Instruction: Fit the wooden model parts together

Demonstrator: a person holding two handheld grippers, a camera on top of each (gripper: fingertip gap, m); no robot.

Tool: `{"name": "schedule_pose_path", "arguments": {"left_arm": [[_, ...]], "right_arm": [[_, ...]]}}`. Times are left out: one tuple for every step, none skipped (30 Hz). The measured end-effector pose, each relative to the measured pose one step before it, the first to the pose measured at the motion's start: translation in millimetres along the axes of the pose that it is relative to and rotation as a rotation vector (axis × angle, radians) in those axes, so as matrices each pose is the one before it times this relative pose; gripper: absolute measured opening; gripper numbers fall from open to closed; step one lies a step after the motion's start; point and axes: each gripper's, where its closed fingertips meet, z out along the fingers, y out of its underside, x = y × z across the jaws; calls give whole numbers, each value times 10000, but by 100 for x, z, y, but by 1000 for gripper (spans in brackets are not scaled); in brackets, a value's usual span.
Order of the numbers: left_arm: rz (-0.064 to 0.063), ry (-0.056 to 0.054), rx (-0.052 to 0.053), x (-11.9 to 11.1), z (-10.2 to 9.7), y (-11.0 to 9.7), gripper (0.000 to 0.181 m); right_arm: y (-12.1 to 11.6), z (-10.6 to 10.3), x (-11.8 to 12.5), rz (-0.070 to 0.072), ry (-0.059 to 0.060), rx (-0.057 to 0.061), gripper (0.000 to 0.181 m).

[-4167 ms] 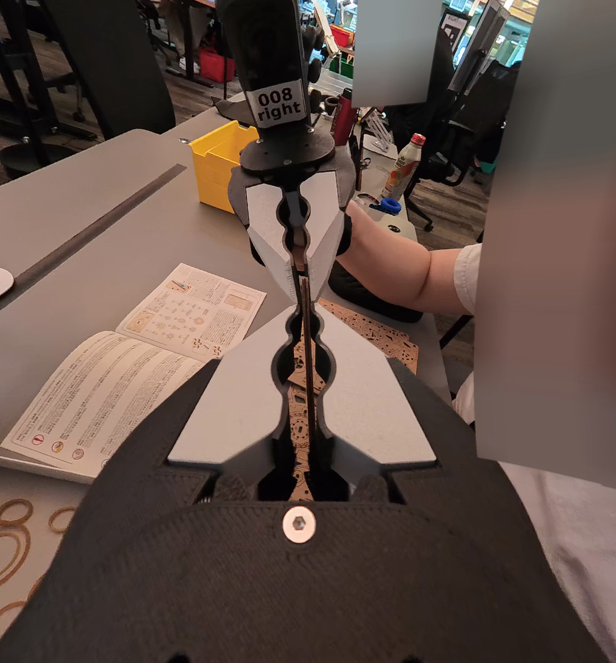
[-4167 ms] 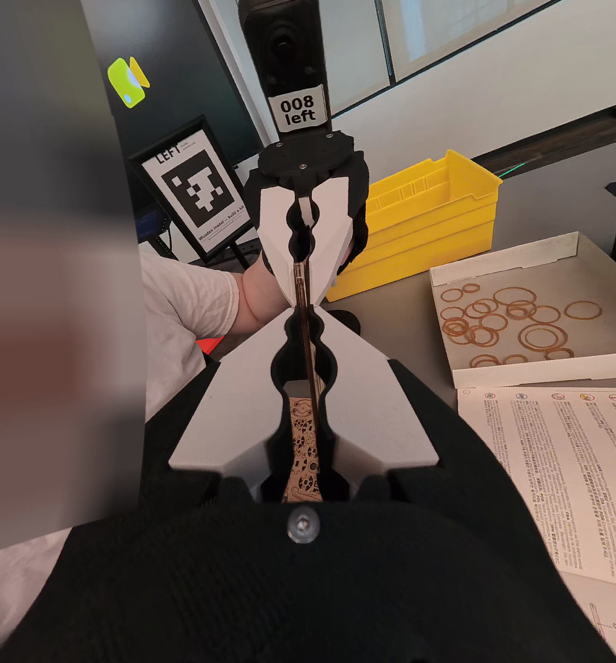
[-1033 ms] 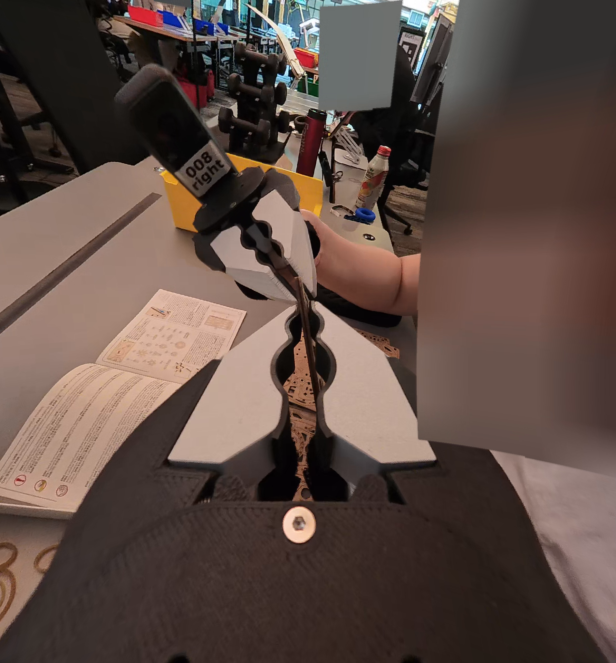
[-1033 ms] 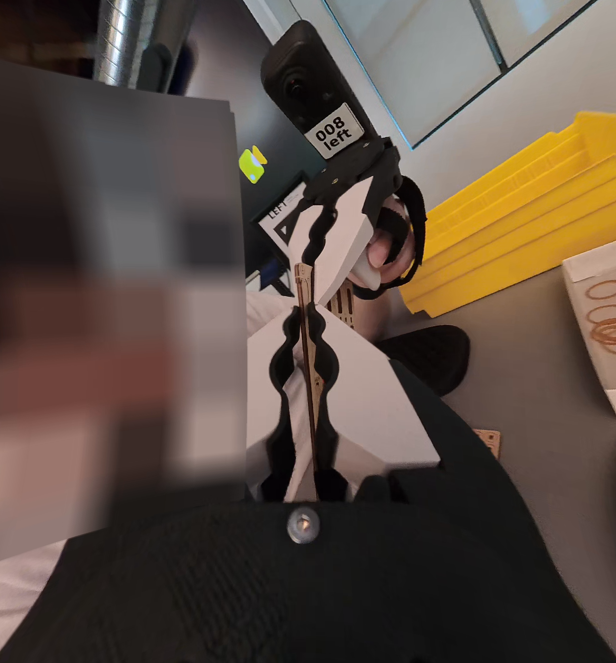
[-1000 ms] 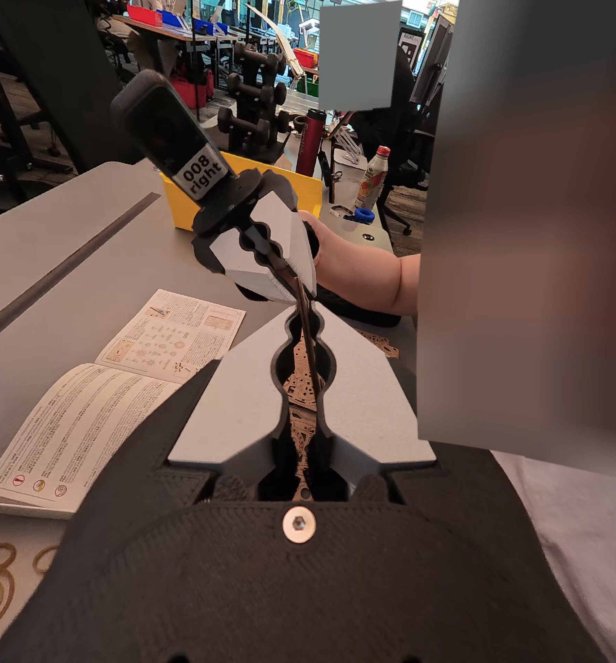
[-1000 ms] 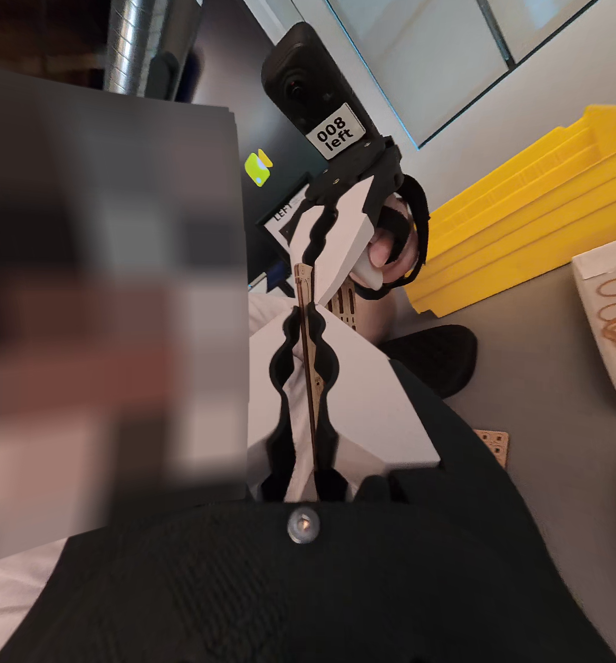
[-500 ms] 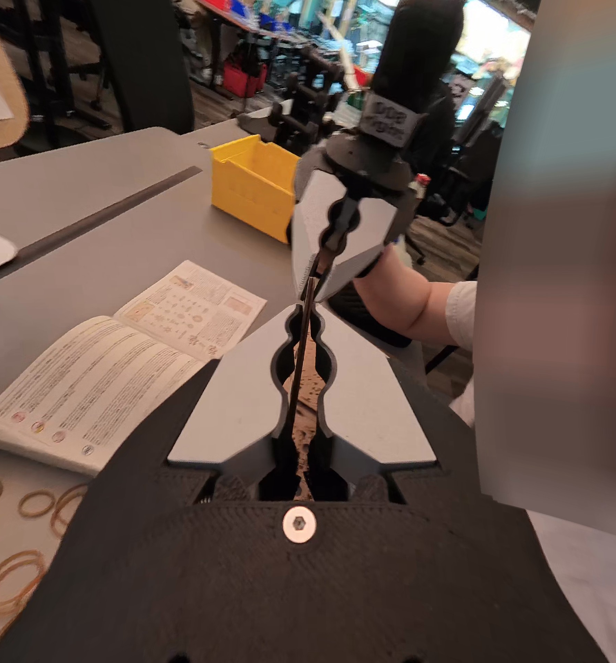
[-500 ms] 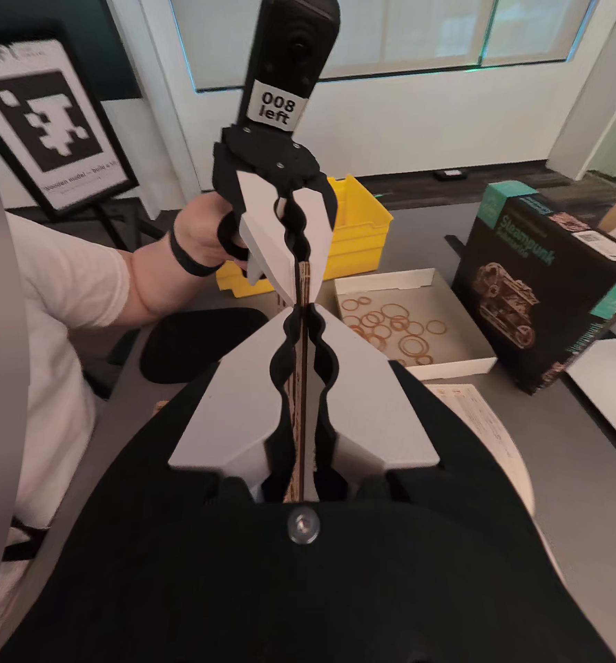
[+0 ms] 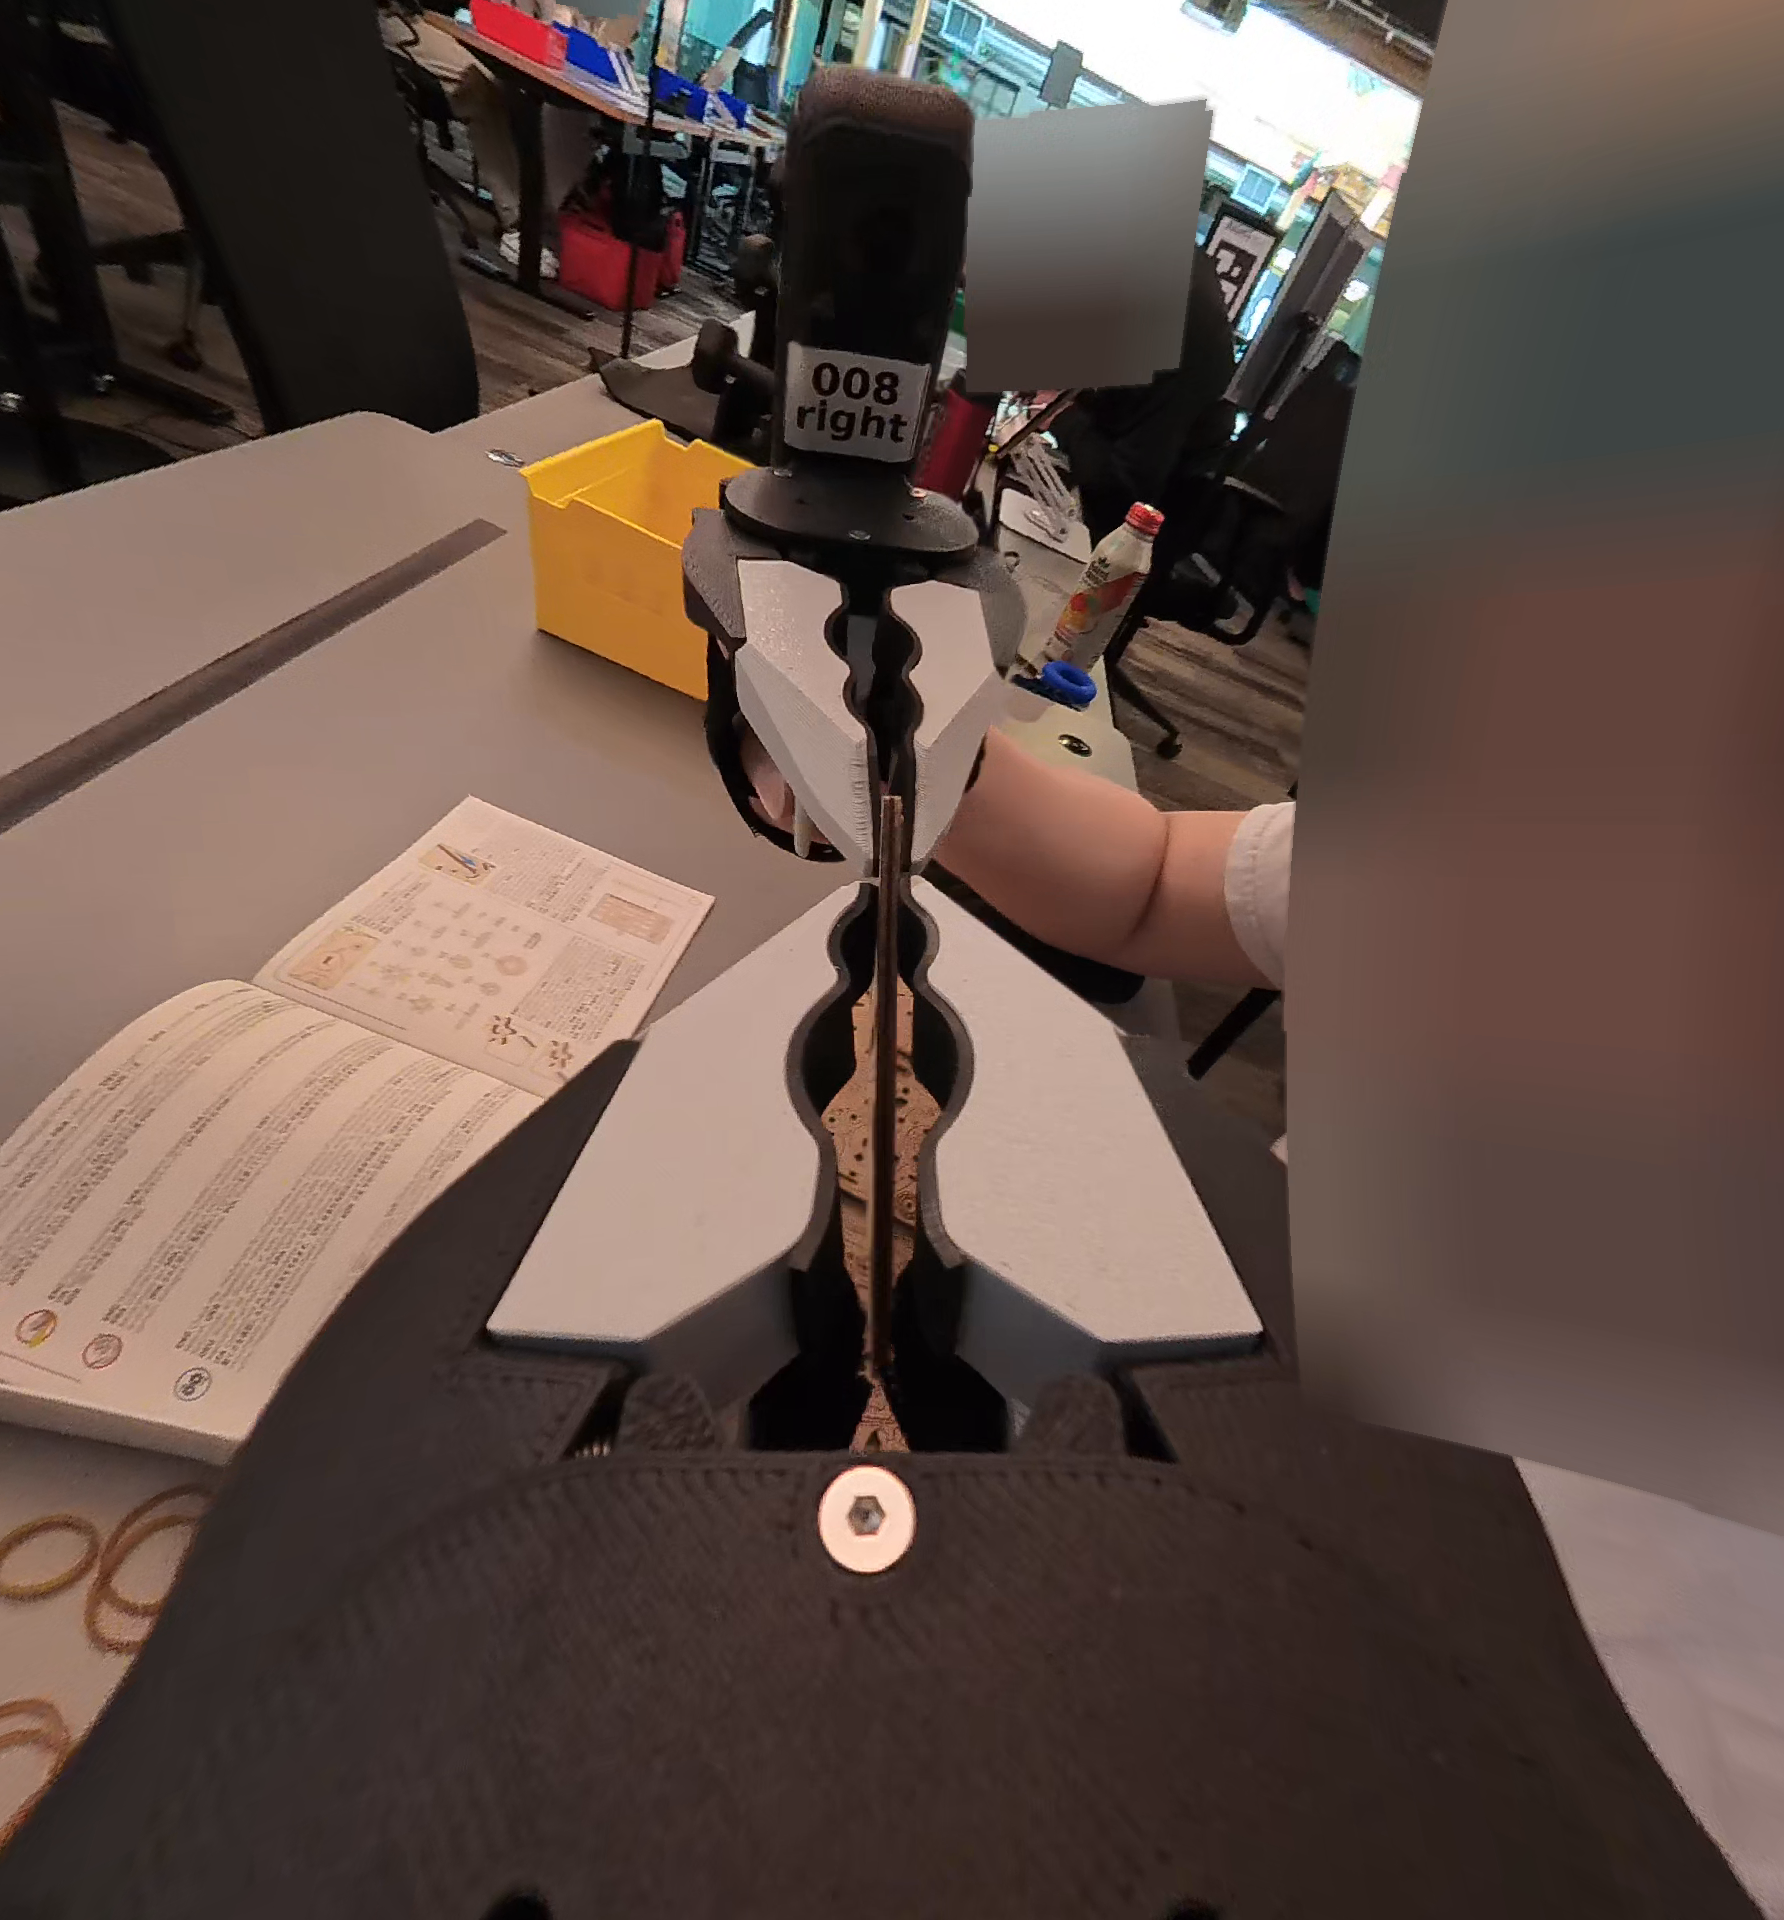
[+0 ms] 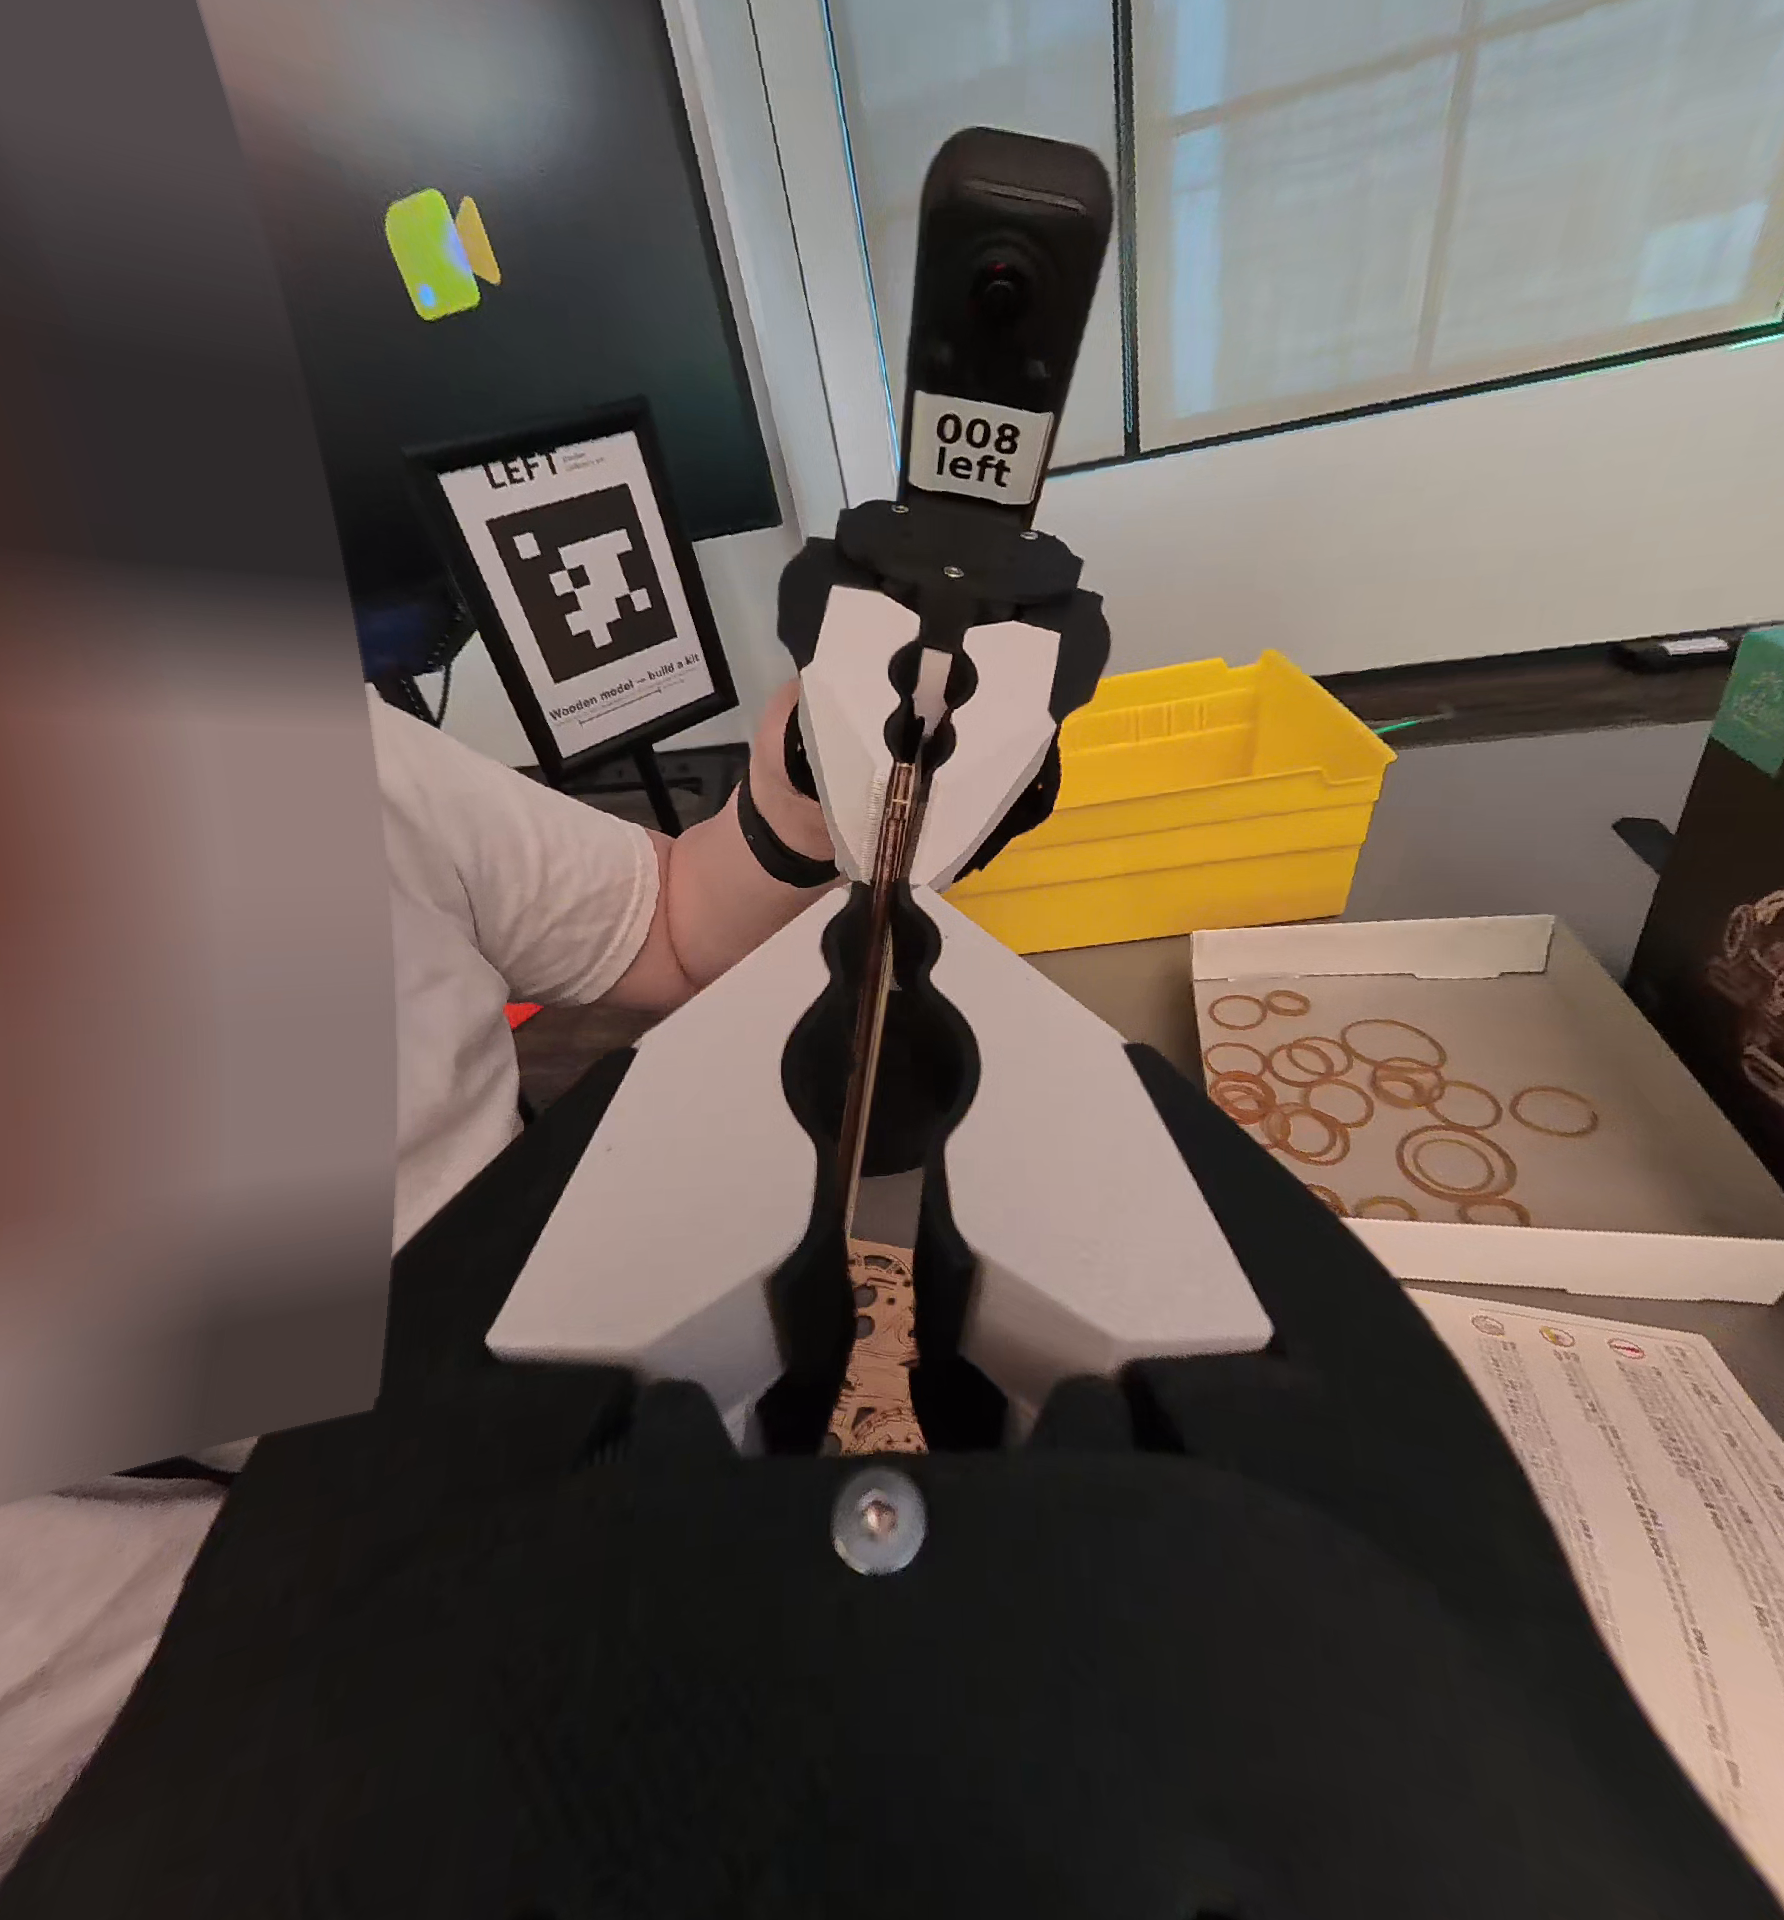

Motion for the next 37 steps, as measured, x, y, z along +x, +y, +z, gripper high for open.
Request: {"name": "schedule_pose_path", "arguments": {"left_arm": [[96, -192, -49, -171, -13, 58, 1], [148, -286, -70, -321, -27, 88, 1], [160, -174, -50, -161, -18, 64, 1], [41, 29, -14, 102, 3, -9, 1], [-89, 154, 9, 216, 27, -39, 1], [-109, 208, 23, 251, 43, -37, 1], [-82, 139, -3, 161, 38, 5, 1], [-8, 4, -33, -27, 28, 41, 1], [65, -29, -33, -63, 15, 56, 1], [21, 17, -14, 20, -1, -1, 1], [-44, 40, 9, 31, -13, -27, 1], [-28, 39, 6, 48, -10, -15, 1], [4, 7, -1, 27, 7, -4, 1], [9, -25, -8, -10, -11, -10, 1], [0, 22, 0, 54, 5, -15, 1], [-43, 88, 21, 144, 9, -31, 1], [-67, 51, 7, 69, 13, -19, 1], [-7, -57, -6, -104, -1, 19, 1], [32, -131, 12, -227, -28, 5, 1], [-22, -129, 28, -255, -27, 5, 1], [-105, -96, 64, -282, -48, -27, 1], [-167, -64, 121, -296, -127, -108, 1], [-214, -10, 153, -281, -238, -177, 1], [-226, 21, 138, -257, -276, -187, 1], [-190, 1, 116, -243, -249, -150, 0], [-145, -14, 73, -224, -170, -89, 0], [-109, -20, 1, -196, -69, 18, 1], [-78, -35, -39, -181, 9, 91, 0], [-61, -42, -24, -185, 44, 84, 0], [-63, -15, -13, -142, 59, 80, 0], [-70, 14, -27, -96, 56, 86, 0], [-78, 17, -7, -84, 46, 51, 0], [-73, 17, 14, -79, 20, 21, 0], [-37, 1, -17, -64, 17, 60, 0], [5, -2, -42, -36, 21, 66, 0], [41, 15, -53, 23, 41, 74, 1], [68, 59, -45, 154, 50, 52, 1]], "right_arm": [[97, 22, 208, 210, 8, -1, 3], [134, 36, 391, 336, 125, -50, 2], [70, 23, 84, 85, -10, 10, 2], [-48, -15, -168, -181, -92, 81, 3], [-43, -32, -238, -101, -115, 5, 3], [-66, -45, -319, -172, -135, 15, 3], [6, -19, -139, -228, 1, -18, 2], [56, -14, 39, -146, 82, -46, 2], [55, -6, 35, -114, 42, -19, 2], [-17, 3, -32, -70, -17, 48, 2], [-48, 2, -35, 5, -46, 67, 2], [-32, -1, -57, -53, -41, 48, 2], [-21, -5, -24, -177, 42, 43, 2], [-1, 9, 18, -161, 75, -17, 2], [-25, -5, -79, -141, 9, 5, 2], [-104, -7, -176, -176, -45, 69, 3], [-5, -7, -39, -69, -13, 7, 3], [68, -4, 147, 130, 24, -38, 3], [79, 12, 260, 403, -11, -10, 2], [80, -28, 261, 643, -123, -10, 2], [30, -83, 303, 635, -122, 60, 2], [-32, -203, 339, 576, -92, 117, 3], [20, -292, 204, 436, -148, 28, 4], [44, -302, 274, 272, -23, -23, 5], [68, -245, 368, 209, 115, -58, 7], [60, -136, 233, 137, 91, -84, 12], [90, -38, 64, 80, 30, -90, 17], [204, 21, 141, 86, 92, -161, 19], [242, 58, 150, 33, 95, -164, 18], [270, 78, 97, 32, 58, -163, 17], [294, 90, 250, 109, 132, -171, 16], [251, 80, 246, 112, 92, -121, 15], [197, 78, 89, 96, -23, -81, 11], [24, 26, -164, 22, -176, 35, 2], [80, 21, 0, 129, -67, -7, 1], [139, 23, -34, 172, -89, -73, 1], [99, 17, -181, 178, -184, -42, 1]]}}
